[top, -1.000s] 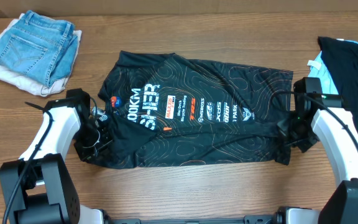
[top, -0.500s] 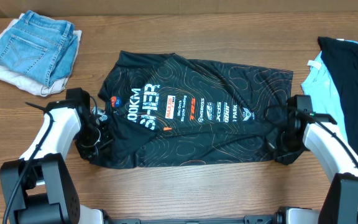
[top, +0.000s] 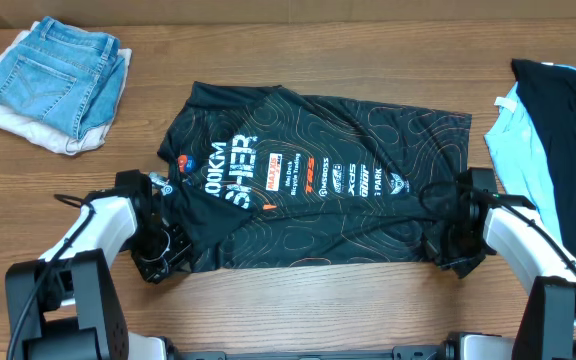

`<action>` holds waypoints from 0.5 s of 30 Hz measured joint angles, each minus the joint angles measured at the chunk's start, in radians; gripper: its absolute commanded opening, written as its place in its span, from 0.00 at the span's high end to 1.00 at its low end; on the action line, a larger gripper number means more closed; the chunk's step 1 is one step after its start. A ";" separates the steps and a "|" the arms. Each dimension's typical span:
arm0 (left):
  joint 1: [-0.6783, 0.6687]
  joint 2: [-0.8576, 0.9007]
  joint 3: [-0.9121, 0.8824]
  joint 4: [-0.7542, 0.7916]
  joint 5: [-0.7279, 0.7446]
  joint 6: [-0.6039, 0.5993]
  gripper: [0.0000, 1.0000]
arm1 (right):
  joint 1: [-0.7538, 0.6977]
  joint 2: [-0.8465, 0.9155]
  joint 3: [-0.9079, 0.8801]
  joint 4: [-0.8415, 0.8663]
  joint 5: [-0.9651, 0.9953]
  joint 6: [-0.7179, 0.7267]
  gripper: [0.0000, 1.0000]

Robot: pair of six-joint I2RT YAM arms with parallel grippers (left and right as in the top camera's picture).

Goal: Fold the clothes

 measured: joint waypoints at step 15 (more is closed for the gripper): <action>-0.001 -0.002 -0.030 -0.066 -0.016 -0.110 0.96 | 0.000 0.000 0.029 -0.188 0.155 0.211 0.96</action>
